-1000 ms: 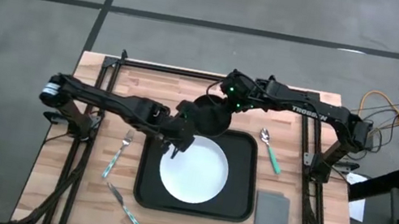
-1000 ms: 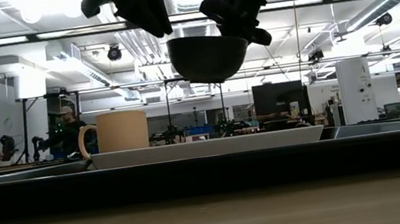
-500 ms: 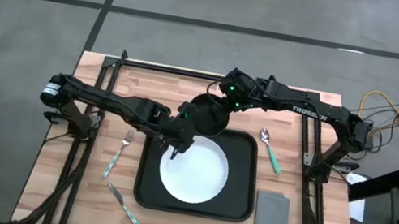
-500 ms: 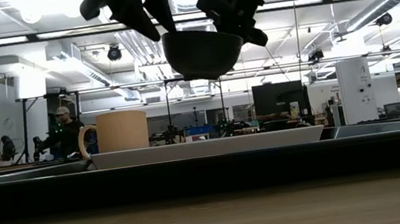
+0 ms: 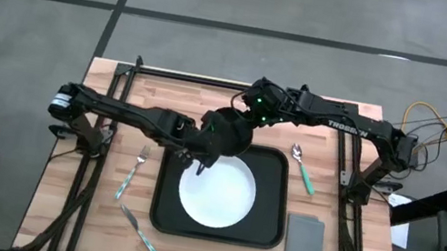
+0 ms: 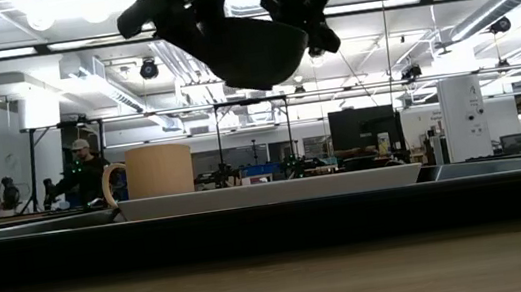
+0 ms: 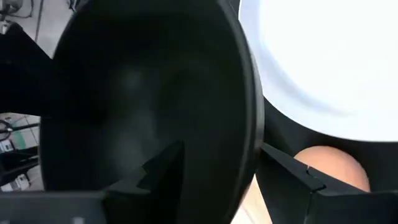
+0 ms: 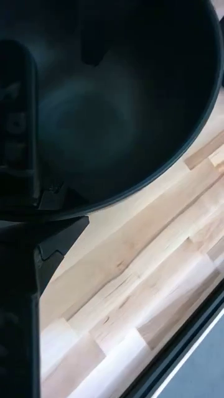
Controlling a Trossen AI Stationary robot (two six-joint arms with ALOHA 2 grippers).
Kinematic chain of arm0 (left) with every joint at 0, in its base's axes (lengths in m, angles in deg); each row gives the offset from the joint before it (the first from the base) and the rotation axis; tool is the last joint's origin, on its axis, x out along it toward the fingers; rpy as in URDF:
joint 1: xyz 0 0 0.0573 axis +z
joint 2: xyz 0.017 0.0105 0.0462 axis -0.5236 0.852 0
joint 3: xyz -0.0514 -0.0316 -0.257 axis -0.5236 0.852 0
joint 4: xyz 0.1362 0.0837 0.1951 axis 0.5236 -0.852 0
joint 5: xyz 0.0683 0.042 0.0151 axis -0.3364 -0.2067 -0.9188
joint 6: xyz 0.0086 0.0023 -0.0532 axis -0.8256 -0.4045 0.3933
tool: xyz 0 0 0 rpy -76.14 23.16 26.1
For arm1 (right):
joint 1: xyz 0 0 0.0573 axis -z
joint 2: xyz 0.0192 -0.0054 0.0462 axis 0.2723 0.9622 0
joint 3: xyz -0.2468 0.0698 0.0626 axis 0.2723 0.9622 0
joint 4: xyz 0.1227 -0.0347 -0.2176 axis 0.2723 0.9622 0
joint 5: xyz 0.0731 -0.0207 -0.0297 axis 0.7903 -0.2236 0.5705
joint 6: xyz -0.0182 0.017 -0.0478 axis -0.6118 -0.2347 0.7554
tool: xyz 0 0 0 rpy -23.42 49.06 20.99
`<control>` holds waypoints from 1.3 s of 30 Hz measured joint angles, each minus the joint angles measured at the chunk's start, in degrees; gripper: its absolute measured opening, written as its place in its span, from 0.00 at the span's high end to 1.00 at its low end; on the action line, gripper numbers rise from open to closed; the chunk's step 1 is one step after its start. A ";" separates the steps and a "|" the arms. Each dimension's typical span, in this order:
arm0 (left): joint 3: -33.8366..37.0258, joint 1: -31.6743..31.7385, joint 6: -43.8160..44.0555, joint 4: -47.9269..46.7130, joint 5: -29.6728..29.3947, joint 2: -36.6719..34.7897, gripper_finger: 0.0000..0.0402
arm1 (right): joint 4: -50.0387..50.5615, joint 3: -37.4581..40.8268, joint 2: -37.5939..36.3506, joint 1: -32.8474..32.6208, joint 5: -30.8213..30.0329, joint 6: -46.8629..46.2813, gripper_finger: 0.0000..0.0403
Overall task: Set up tray
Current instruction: Put the gray napkin on the black serving tray to the right of the white plate
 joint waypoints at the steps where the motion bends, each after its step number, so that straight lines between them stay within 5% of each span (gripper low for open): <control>1: 0.00 -0.01 0.58 0.00 -0.02 0.01 0.59 | 0.08 -0.06 0.00 -0.13 0.06 0.02 0.98; 9: -0.70 -0.16 0.53 -1.39 1.59 0.30 0.96 | -0.20 -0.18 -0.25 -0.17 0.09 2.39 0.98; 14: -0.31 -0.09 1.17 -0.69 3.30 0.30 0.99 | 1.11 -0.43 -2.03 -0.28 0.48 9.66 0.92; 25: 0.01 -2.11 9.23 -2.97 3.15 -0.27 1.00 | 4.04 -3.81 -17.49 -0.98 13.39 16.94 0.52; 32: 0.10 -6.75 15.89 -1.30 10.99 0.33 1.00 | 3.31 -0.10 -28.73 -1.82 1.14 13.81 0.44; 39: -0.86 -10.78 20.23 -1.75 16.83 6.31 1.00 | 3.06 8.55 -31.65 -2.05 -0.19 13.90 0.44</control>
